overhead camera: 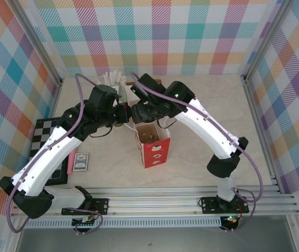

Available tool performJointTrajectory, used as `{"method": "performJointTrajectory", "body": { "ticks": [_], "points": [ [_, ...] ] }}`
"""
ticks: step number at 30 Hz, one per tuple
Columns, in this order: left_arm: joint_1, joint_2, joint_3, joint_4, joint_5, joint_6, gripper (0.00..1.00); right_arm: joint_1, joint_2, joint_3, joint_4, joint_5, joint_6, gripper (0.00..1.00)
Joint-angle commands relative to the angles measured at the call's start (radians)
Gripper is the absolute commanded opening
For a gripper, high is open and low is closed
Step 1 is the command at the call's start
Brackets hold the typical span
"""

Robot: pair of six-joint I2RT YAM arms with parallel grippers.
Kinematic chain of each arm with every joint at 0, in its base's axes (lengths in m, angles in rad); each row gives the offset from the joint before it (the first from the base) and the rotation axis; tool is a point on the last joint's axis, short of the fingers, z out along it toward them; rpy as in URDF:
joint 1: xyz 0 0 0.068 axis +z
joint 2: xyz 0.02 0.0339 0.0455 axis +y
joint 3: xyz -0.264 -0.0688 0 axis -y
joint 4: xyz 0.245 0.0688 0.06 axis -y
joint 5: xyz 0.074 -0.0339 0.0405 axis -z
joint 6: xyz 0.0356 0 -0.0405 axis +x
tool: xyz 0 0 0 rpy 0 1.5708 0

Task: Pack the takeout coffee

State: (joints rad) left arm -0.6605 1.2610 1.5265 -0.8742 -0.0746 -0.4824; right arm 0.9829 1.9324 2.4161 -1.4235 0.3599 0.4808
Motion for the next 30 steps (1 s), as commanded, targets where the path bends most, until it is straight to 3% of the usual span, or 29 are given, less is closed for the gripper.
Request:
{"method": "performJointTrajectory", "body": {
  "ticks": [1,9,16,22,26,30],
  "points": [
    [-0.007,-0.021,0.0,0.011,-0.002,-0.016,0.0,0.006,-0.011,-0.085,0.038,0.018,0.059,0.7],
    [-0.007,-0.08,-0.054,0.014,-0.108,0.009,0.0,-0.045,-0.084,-0.29,0.149,-0.097,0.072,0.69],
    [-0.008,-0.092,-0.103,0.111,0.046,0.013,0.0,-0.046,-0.044,-0.292,0.143,-0.145,0.076,0.68],
    [-0.006,-0.125,-0.104,0.08,-0.002,0.063,0.0,-0.048,-0.03,-0.289,0.116,-0.119,0.073,0.68],
    [-0.006,-0.136,-0.144,0.135,0.077,0.076,0.04,-0.031,-0.003,-0.28,0.107,-0.154,0.089,0.67],
    [-0.006,-0.095,-0.14,0.145,0.084,0.051,0.0,-0.002,0.023,-0.244,0.107,-0.155,0.102,0.68]
  ]
}}
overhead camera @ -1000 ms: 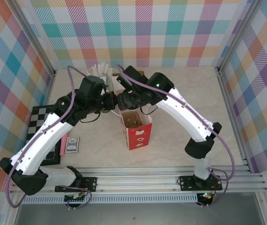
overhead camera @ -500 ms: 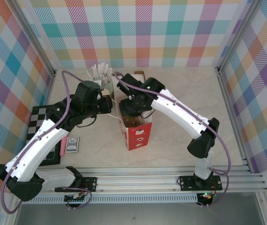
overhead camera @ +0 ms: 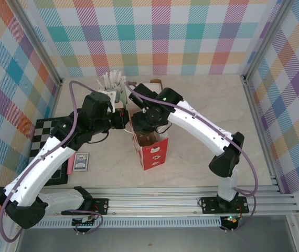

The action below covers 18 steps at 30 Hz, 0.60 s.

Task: Pack the takeout coffee

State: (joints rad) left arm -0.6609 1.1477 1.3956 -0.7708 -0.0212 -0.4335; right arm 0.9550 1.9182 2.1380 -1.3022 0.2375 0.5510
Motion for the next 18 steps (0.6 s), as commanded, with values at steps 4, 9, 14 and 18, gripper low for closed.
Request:
{"method": "performJointTrajectory", "body": {
  "ticks": [4,9,14,18],
  "points": [
    [-0.006,0.018,-0.02,0.075,0.058,-0.014,0.0,0.033,0.054,0.02,-0.031,0.002,0.046,0.68],
    [0.0,-0.036,-0.023,0.041,0.012,0.011,0.02,0.033,0.04,-0.015,-0.038,0.028,0.033,0.68],
    [0.021,-0.104,-0.037,0.033,0.051,0.08,0.07,0.028,0.023,-0.034,-0.054,0.009,-0.042,0.66],
    [0.03,-0.12,-0.016,0.01,0.043,0.138,0.15,0.025,0.001,-0.051,-0.058,-0.018,-0.118,0.65]
  ]
}}
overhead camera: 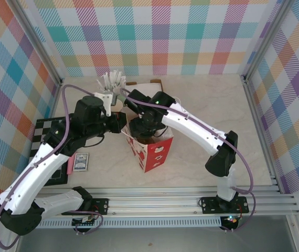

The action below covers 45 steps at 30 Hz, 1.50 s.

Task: Pack the takeout coffee

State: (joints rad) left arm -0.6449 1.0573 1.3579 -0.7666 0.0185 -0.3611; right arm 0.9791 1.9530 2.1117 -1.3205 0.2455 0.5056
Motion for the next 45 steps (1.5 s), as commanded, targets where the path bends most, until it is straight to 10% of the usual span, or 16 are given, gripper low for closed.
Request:
{"method": "performJointTrajectory", "body": {
  "ticks": [1,4,9,16,32,45],
  "points": [
    [0.023,-0.031,0.031,-0.003,-0.02,0.076,0.18,0.0,-0.041,-0.03,-0.04,-0.032,-0.096,0.65],
    [0.065,-0.017,0.066,-0.045,-0.094,0.086,0.76,-0.009,-0.066,-0.05,-0.035,-0.045,-0.175,0.65],
    [0.163,0.029,0.086,-0.043,-0.145,0.114,0.91,-0.02,-0.089,-0.052,-0.037,-0.075,-0.273,0.64],
    [0.238,0.268,0.216,-0.099,0.186,0.378,0.83,-0.031,-0.118,-0.083,-0.008,-0.146,-0.374,0.64],
    [0.237,0.441,0.281,-0.248,0.396,0.603,0.71,-0.036,-0.118,-0.093,0.005,-0.165,-0.358,0.64],
    [0.237,0.336,0.154,-0.033,0.379,0.51,0.0,-0.032,-0.086,-0.048,-0.048,-0.247,-0.296,0.62]
  ]
}}
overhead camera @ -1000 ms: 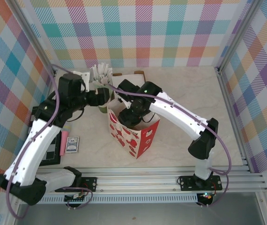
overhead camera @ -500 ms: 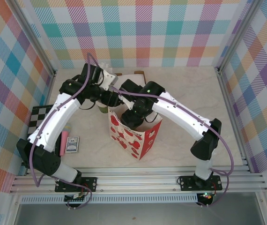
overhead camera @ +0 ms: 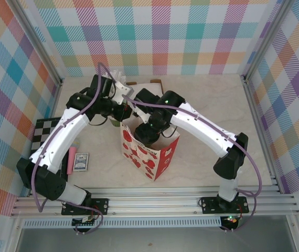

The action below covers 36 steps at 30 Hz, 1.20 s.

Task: Pack the takeout coffee

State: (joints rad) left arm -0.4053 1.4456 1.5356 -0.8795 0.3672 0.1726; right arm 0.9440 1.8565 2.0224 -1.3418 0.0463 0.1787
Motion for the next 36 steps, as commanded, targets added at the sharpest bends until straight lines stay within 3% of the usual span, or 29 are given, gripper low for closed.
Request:
{"method": "performJointTrajectory", "body": {
  "ticks": [1,6,10,16,25,30,36],
  "points": [
    [-0.002,-0.056,-0.033,0.085,0.024,-0.033,0.0,0.003,0.015,0.048,-0.031,-0.042,0.036,0.62],
    [-0.003,-0.086,-0.108,0.216,-0.066,-0.13,0.0,0.007,0.045,0.114,-0.085,-0.009,0.034,0.62],
    [-0.001,-0.14,-0.197,0.347,-0.069,-0.17,0.0,-0.009,0.071,0.123,-0.155,0.052,0.066,0.61],
    [0.018,-0.12,-0.199,0.318,-0.034,-0.167,0.0,-0.034,0.082,0.093,-0.217,0.172,0.075,0.61],
    [0.026,-0.052,-0.116,0.258,-0.042,-0.186,0.0,-0.011,0.089,0.048,-0.148,-0.072,-0.056,0.6],
    [0.027,-0.028,-0.104,0.258,-0.053,-0.213,0.0,-0.025,0.061,-0.003,-0.111,-0.12,-0.085,0.6],
    [0.026,-0.045,-0.123,0.292,-0.017,-0.253,0.0,-0.031,0.107,0.051,-0.184,0.131,0.005,0.6]
  ]
}}
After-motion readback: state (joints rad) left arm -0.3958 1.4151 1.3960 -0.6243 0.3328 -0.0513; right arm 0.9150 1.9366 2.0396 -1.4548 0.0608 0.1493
